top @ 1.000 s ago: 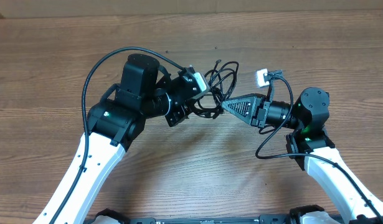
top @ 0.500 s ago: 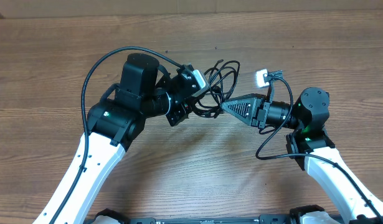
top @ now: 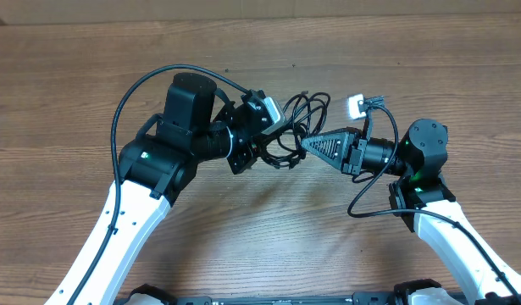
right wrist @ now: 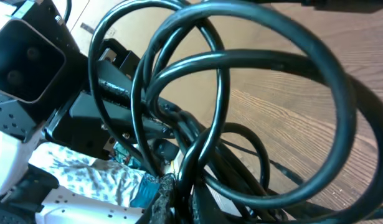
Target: Untangle cables
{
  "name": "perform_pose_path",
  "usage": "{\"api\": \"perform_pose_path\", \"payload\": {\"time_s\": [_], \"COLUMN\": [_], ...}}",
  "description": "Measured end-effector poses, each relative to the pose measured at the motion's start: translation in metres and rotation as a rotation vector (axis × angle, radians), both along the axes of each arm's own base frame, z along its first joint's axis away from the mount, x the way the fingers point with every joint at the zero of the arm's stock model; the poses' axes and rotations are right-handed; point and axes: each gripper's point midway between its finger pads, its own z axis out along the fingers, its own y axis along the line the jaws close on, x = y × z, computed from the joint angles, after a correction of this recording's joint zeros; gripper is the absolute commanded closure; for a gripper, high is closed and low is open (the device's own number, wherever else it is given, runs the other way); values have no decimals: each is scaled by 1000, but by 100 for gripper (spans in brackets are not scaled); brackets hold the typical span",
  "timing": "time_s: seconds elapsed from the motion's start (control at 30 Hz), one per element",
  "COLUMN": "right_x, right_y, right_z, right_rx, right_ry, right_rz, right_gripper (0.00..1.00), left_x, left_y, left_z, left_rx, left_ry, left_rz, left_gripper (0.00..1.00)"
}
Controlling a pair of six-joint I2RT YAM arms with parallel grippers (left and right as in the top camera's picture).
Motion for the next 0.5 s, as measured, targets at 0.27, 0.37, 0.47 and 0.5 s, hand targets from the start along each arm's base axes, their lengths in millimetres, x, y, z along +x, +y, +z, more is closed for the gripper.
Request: {"api": "perform_pose_path", "payload": {"time_s": [0.27, 0.37, 0.47, 0.5], "right_x": [0, 0, 0, 0], "right_y": [0, 0, 0, 0], "right_z": [0, 0, -2, -3], "right_rx": [0, 0, -3, -4], "right_ry": [0, -1, 12, 14], "right_rz": [0, 0, 0, -1], "right_gripper": [96, 96, 96, 96], "left_x": [0, 1, 0, 0], "left_y": [0, 3, 8, 9], "left_z": [0, -4, -11, -13], "left_rx": [-1, 21, 52, 59], "left_ry": [0, 11, 30, 37], "left_rz": [-2, 18, 42, 45], "left_gripper": [96, 96, 96, 96]}}
